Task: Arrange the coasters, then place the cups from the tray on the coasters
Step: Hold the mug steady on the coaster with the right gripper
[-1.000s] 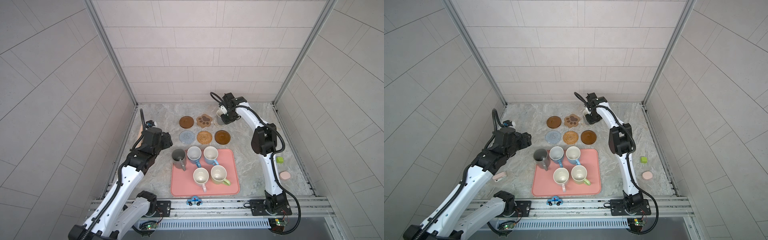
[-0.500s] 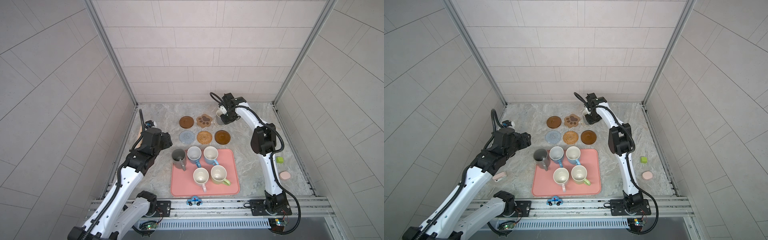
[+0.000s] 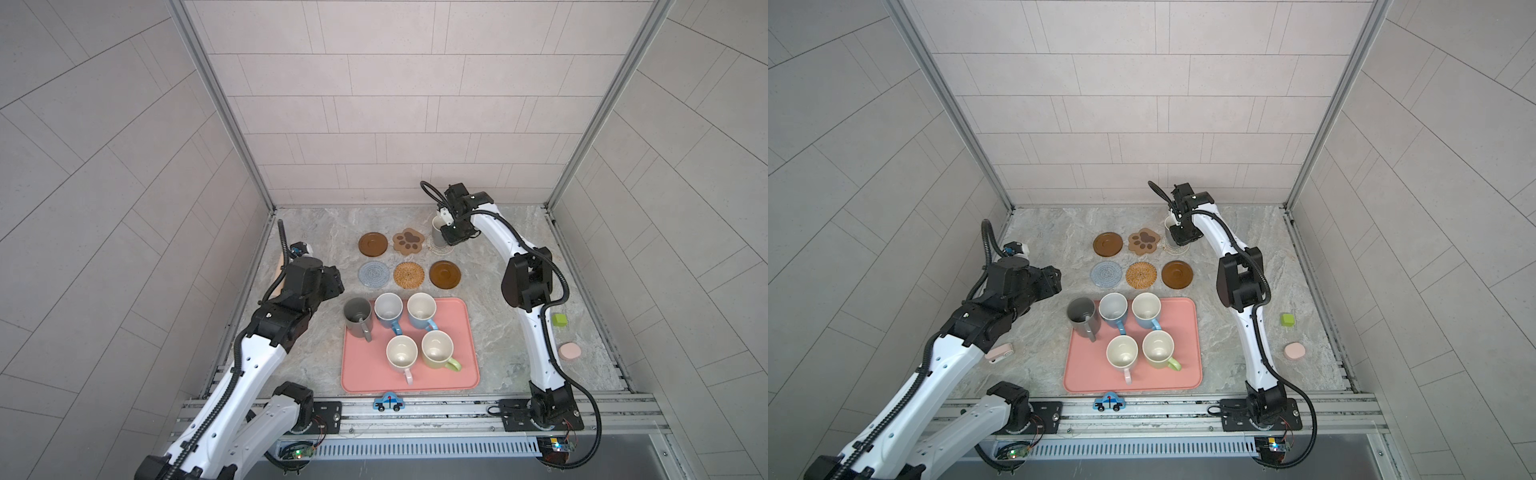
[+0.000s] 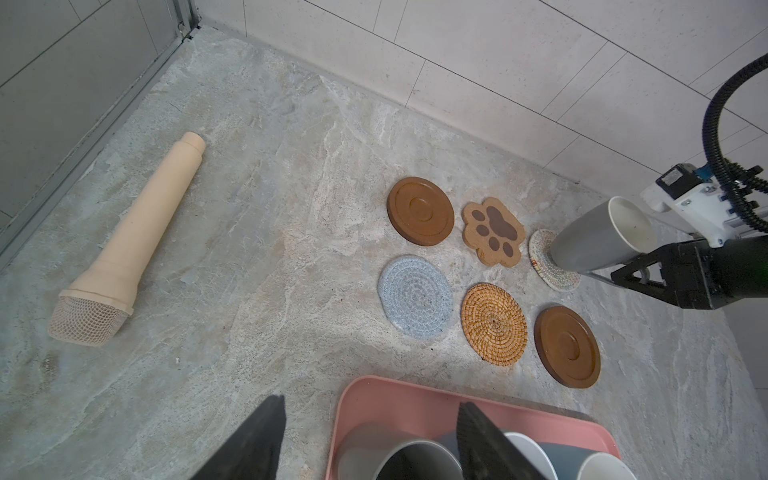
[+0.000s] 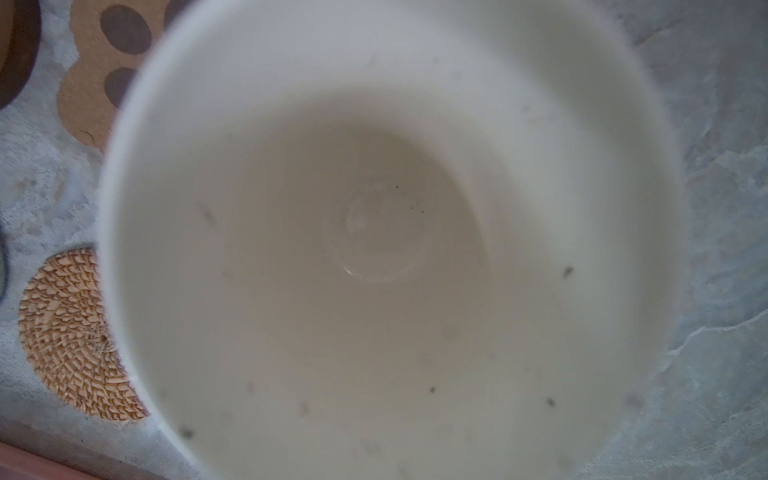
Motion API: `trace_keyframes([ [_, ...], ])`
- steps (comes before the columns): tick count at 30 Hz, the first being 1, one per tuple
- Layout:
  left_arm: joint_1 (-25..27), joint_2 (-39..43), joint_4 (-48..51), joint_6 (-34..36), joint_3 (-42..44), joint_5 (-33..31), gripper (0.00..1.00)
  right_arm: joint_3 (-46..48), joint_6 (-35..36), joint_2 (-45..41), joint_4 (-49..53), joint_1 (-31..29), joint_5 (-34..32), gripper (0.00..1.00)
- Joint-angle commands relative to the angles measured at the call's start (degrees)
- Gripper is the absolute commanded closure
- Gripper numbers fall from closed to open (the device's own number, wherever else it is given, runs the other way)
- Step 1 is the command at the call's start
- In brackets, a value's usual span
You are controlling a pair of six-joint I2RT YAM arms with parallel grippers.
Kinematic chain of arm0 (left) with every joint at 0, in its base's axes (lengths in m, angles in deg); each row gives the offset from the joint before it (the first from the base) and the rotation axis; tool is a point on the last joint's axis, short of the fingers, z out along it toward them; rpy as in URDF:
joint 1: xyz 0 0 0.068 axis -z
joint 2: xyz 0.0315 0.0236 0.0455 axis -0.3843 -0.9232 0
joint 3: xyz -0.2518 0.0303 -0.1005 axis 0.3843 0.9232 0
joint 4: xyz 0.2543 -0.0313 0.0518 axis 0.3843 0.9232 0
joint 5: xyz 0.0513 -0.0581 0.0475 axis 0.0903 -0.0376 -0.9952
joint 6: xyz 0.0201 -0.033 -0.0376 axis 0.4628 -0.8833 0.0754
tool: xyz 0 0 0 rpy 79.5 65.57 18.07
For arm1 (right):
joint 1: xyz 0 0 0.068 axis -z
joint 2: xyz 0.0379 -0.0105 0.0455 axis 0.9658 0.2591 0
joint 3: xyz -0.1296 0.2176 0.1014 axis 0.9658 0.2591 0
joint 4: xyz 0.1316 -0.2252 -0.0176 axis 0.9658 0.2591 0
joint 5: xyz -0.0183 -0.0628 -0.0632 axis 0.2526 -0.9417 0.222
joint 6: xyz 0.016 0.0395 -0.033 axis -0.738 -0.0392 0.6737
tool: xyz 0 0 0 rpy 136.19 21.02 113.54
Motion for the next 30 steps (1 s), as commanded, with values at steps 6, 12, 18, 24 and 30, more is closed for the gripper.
trace_keyframes([
  [6, -0.3, 1.3, 0.9, -0.6, 0.8, -1.4, 0.28, -1.7, 0.1, 0.9, -0.2, 0.0, 0.5, 0.91],
  [12, -0.3, 1.4, 0.9, -0.6, 0.9, -1.5, 0.28, -1.7, 0.5, 1.1, 0.1, 0.0, 0.7, 0.91],
  [18, -0.3, 1.6, 0.9, -0.9, 1.3, -1.4, 0.28, -1.7, 1.2, 1.5, 0.7, 0.0, 0.2, 0.91],
  [24, -0.3, 1.8, 0.8, -1.1, 1.9, -1.5, 0.28, -1.5, 1.7, 2.1, 1.4, 0.0, -0.3, 0.9],
  [30, -0.4, 1.7, 0.6, -1.1, 2.1, -1.5, 0.28, -0.9, 2.0, 2.0, 2.0, 0.0, -1.2, 0.87],
])
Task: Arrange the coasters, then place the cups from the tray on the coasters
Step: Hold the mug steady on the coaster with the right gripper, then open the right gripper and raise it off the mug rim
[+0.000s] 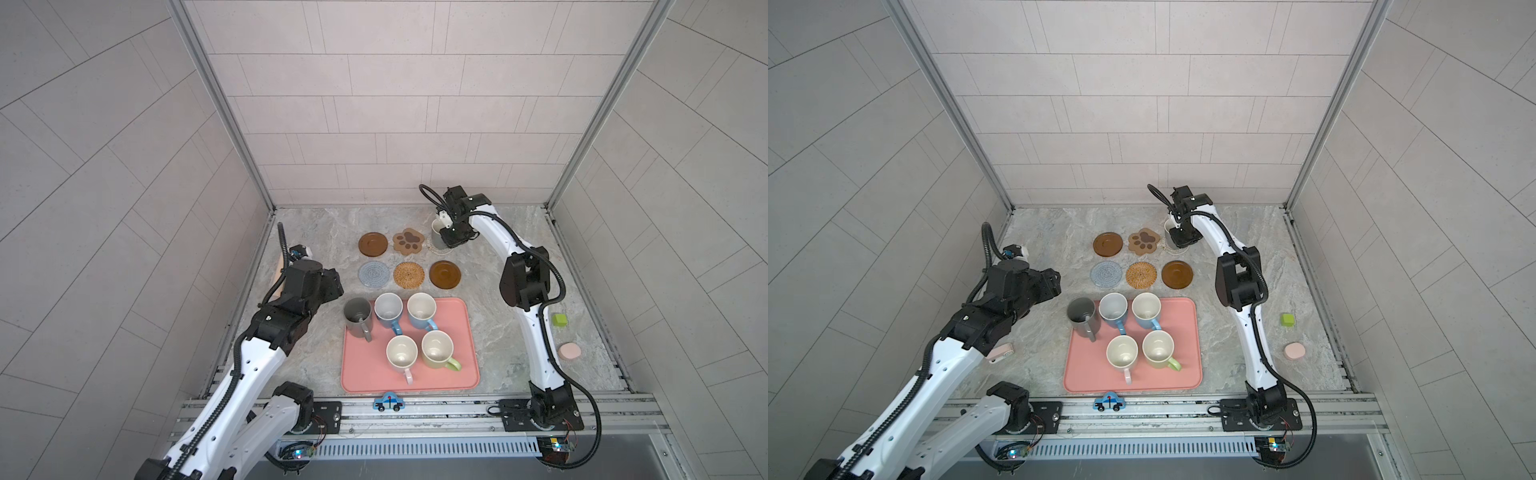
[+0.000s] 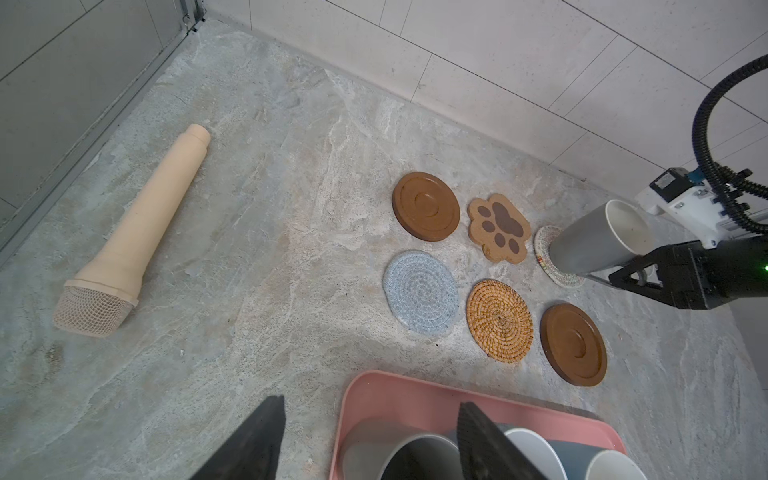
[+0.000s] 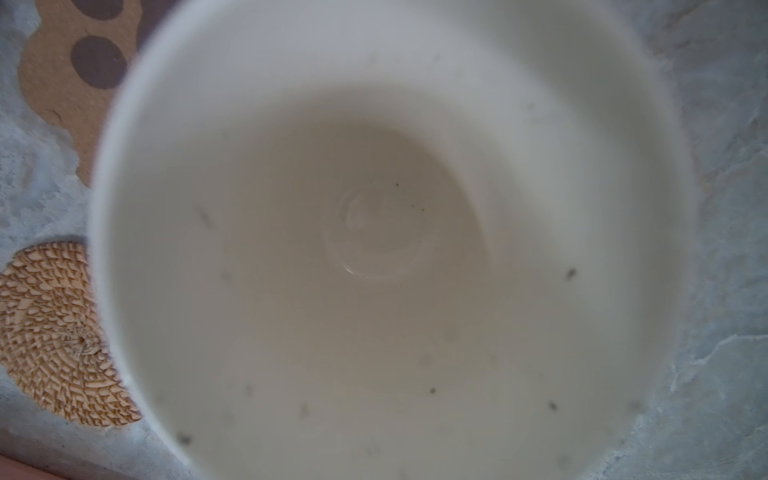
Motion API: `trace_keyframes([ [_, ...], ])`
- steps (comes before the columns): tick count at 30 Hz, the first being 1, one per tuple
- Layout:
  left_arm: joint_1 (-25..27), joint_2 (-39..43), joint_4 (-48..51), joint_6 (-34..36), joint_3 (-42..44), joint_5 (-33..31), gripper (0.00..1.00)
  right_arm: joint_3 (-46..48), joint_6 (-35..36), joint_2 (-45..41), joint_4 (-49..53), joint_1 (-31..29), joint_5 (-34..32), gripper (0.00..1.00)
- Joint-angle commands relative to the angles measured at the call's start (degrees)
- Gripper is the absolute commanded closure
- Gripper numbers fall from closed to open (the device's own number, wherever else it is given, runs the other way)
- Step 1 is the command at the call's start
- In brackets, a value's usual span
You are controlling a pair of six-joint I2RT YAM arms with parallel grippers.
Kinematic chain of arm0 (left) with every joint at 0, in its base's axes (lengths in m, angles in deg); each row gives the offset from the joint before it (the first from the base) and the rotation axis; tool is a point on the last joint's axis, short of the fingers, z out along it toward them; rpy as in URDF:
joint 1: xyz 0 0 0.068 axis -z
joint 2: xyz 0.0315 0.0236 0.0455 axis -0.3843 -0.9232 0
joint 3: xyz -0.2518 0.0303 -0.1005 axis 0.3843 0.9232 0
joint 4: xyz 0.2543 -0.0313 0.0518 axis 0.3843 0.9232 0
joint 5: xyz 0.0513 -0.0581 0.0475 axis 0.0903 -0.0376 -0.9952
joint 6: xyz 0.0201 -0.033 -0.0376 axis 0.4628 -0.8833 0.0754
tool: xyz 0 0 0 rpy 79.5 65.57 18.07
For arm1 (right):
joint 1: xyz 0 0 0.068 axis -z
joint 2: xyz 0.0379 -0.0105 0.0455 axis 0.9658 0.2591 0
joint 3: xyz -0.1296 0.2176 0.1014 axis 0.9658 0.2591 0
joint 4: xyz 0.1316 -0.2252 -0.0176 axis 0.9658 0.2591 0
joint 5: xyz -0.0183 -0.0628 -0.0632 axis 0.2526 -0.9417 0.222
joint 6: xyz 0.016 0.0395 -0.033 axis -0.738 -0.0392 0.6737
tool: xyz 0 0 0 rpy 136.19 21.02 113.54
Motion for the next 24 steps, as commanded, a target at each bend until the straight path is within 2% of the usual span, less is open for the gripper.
trace_keyframes([
  [1, -0.4, 0.7, 0.3, -0.8, 0.7, -1.1, 0.28, -0.8, 1.3, 0.3, 1.6, 0.0, -1.2, 0.87],
  [11, -0.3, 0.6, 0.1, -0.9, 0.9, -1.0, 0.28, -0.6, 1.4, -0.4, 1.7, 0.0, -2.6, 0.71],
  [24, -0.3, 1.2, 0.0, -1.1, 1.0, -1.0, 0.28, 3.6, 1.5, -4.6, 0.4, 0.3, -1.6, 0.61],
])
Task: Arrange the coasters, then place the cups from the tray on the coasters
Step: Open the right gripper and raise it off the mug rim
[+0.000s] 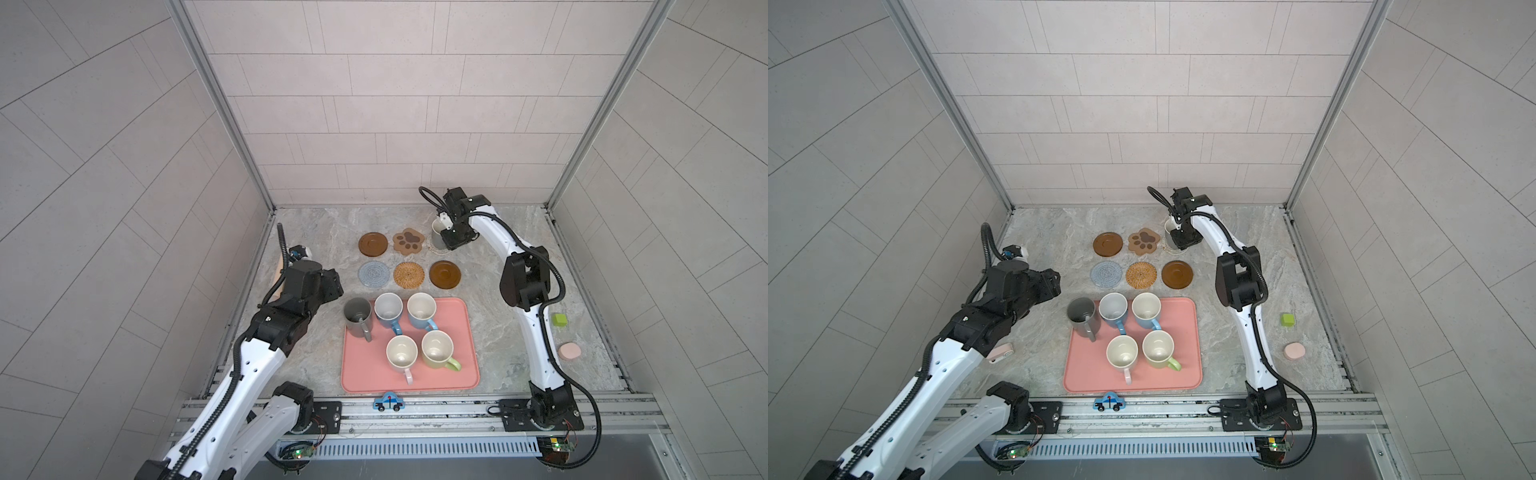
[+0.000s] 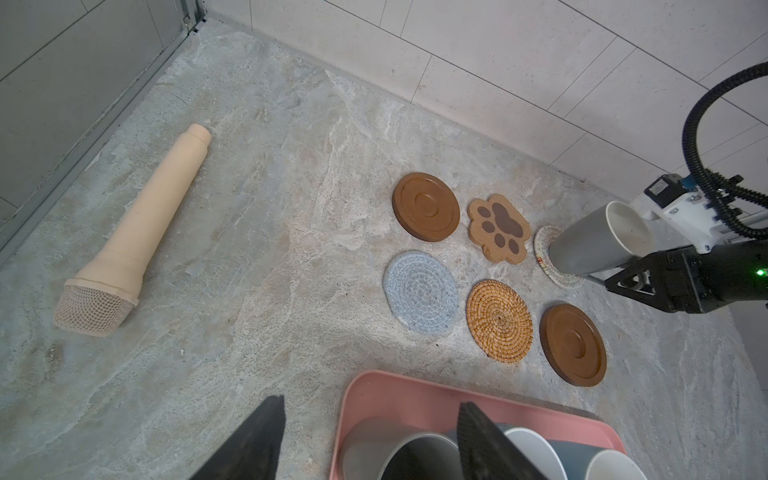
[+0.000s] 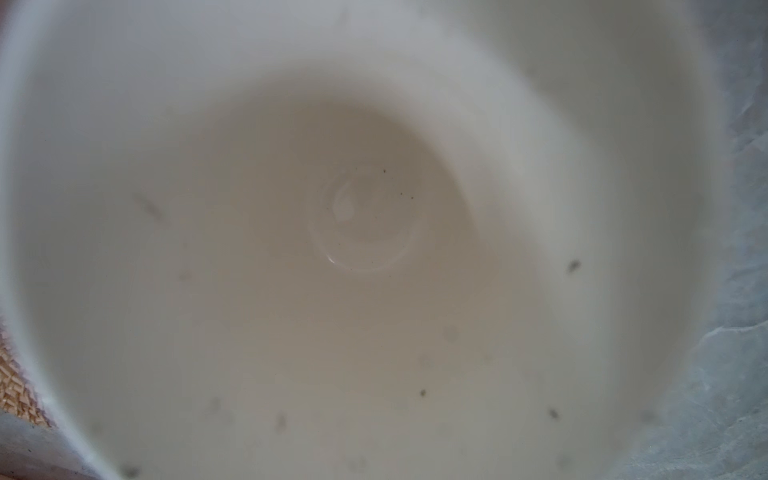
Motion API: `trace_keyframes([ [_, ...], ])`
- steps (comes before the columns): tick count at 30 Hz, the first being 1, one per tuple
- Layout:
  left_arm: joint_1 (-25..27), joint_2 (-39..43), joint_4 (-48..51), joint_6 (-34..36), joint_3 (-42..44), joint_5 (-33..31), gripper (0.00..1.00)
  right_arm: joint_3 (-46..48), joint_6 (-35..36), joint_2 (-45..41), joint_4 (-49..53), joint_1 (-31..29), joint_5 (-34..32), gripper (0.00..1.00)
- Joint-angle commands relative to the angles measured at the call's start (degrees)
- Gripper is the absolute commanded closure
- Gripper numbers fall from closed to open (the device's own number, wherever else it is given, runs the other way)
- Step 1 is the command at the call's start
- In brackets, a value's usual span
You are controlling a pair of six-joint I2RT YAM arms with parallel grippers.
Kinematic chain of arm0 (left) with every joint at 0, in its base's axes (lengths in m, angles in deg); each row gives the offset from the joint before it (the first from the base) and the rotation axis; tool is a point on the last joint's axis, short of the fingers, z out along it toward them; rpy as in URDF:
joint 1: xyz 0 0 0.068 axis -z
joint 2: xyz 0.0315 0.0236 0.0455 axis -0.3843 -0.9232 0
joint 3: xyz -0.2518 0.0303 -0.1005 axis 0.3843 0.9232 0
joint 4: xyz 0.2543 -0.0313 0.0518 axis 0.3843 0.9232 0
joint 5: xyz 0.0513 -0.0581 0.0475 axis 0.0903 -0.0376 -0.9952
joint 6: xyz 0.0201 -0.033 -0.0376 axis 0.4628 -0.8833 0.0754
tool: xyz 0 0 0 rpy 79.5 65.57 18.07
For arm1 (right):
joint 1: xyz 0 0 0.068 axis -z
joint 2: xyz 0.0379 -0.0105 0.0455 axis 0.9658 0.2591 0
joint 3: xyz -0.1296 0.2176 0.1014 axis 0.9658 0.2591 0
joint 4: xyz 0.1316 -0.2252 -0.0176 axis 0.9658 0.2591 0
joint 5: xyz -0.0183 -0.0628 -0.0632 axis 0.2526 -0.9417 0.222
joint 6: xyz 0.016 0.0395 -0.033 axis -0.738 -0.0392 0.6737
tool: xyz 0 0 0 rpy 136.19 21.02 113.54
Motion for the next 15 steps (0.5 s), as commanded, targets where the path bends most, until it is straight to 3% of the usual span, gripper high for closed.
trace_keyframes([
  [1, -0.3, 0.9, 0.2, -1.0, 0.7, -0.9, 0.28, 1.8, 0.6, -4.7, 0.5, 0.3, 0.1, 0.6],
  [15, -0.4, 1.5, 0.6, 0.2, 0.1, -2.2, 0.28, 6.5, -0.9, -16.8, -0.2, 0.3, -2.7, 0.47],
])
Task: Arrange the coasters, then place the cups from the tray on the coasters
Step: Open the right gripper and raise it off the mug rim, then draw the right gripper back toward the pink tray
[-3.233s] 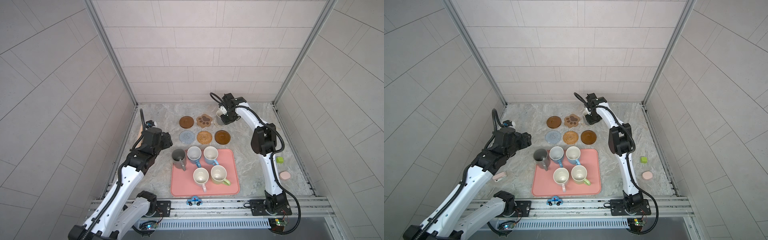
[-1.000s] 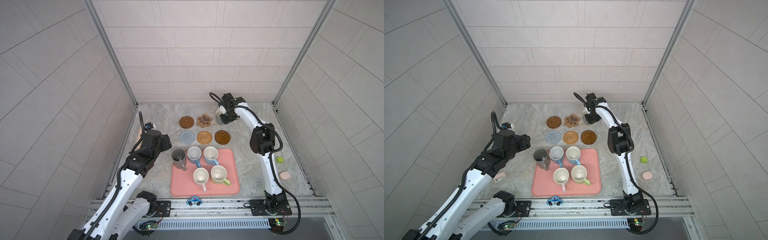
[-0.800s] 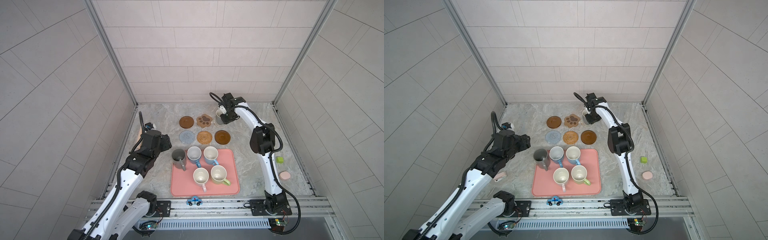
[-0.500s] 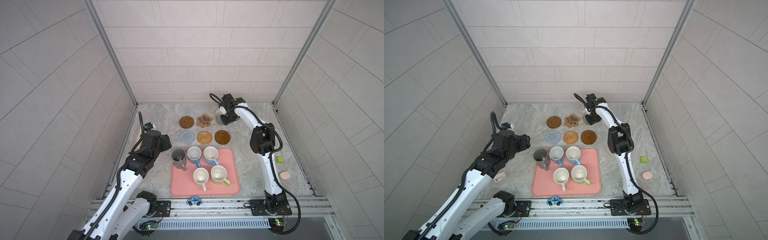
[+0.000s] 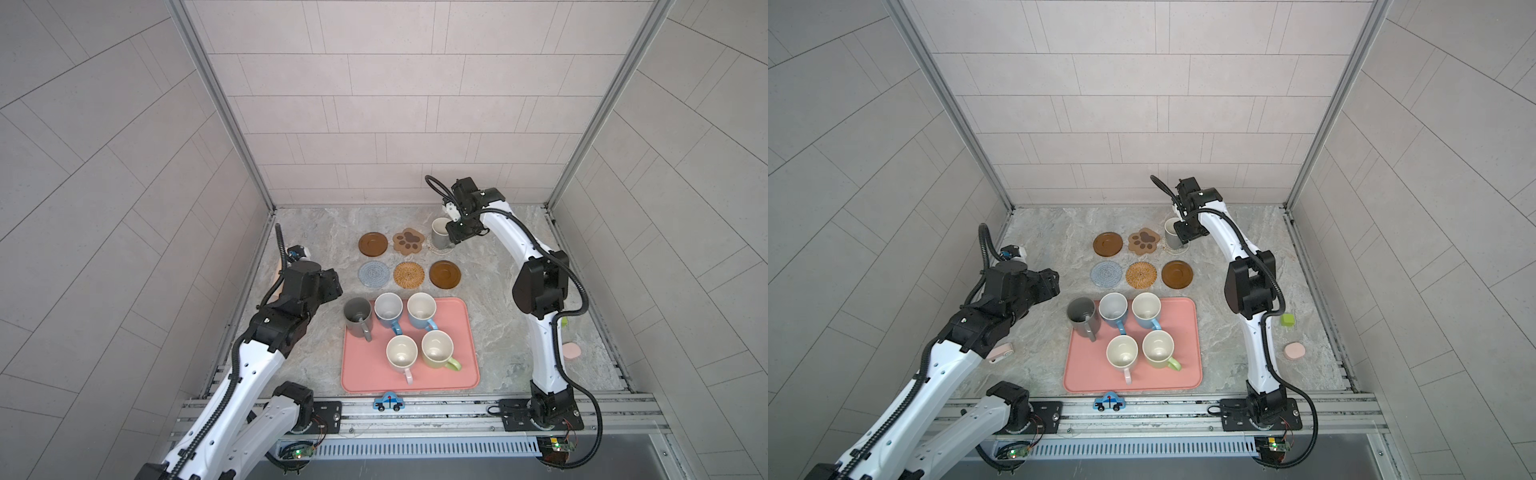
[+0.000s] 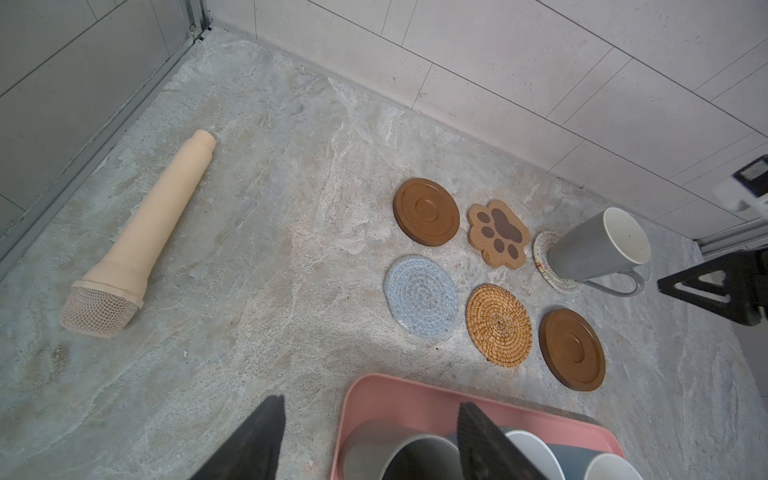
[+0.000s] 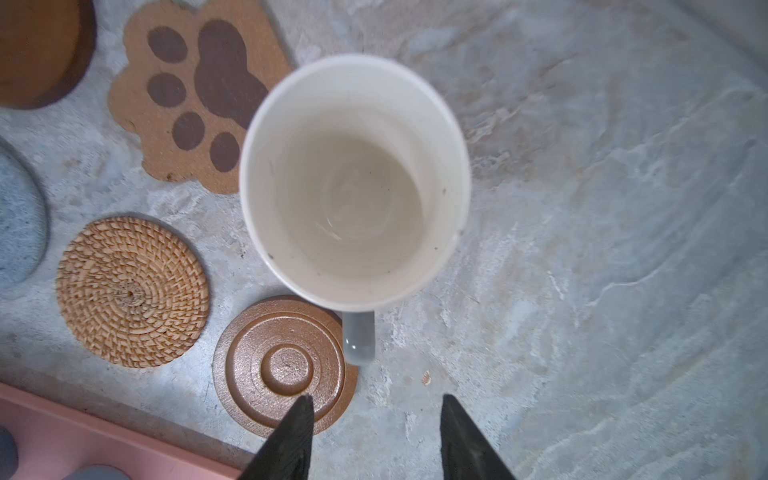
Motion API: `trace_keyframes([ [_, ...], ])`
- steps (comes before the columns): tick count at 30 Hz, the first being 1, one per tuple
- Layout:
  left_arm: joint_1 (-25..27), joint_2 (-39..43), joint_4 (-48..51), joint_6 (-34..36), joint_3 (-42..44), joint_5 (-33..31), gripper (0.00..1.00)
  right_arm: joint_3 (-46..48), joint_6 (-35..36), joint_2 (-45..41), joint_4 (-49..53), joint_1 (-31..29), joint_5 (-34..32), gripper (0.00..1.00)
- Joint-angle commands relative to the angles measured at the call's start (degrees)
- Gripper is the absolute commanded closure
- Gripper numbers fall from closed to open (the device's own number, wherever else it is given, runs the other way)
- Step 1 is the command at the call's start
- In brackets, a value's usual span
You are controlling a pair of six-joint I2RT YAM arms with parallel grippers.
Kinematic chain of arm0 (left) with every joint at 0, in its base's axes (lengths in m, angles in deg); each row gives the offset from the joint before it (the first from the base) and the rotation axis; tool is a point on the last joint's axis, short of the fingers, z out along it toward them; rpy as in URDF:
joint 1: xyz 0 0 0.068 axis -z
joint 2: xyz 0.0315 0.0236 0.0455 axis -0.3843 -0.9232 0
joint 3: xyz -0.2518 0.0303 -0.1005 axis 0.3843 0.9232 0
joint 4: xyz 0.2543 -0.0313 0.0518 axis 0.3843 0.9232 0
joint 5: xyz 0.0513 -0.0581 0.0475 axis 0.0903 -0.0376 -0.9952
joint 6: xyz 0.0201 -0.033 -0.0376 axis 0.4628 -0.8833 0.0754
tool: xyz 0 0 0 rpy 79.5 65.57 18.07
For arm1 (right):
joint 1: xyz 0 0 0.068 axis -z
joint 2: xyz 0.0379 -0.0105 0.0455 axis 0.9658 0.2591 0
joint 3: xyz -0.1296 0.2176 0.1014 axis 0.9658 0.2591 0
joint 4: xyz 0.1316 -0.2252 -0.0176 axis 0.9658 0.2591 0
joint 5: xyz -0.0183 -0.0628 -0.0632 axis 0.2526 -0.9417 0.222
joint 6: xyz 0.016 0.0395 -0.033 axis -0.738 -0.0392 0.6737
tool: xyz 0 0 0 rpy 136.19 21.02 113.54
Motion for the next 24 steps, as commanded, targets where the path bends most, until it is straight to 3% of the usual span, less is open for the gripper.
trace_keyframes([
  [1, -0.3, 0.8, 0.6, 0.2, 0.2, -1.7, 0.28, 2.1, -1.0, -5.9, 0.6, 0.2, -2.2, 0.47],
  [12, -0.4, 0.3, 0.3, 1.0, -0.2, -2.7, 0.27, 22.3, -6.2, -25.2, -3.3, -3.0, -1.1, 0.46],
  [19, -0.4, -0.3, 0.2, 0.3, 0.3, -1.6, 0.27, 35.6, -12.2, -35.1, -4.9, -9.6, -3.1, 0.46],
  [24, -0.4, -0.2, -1.1, -0.1, 0.6, -1.8, 0.27, 39.8, -15.2, -38.1, -3.8, -15.4, -4.7, 0.46],
])
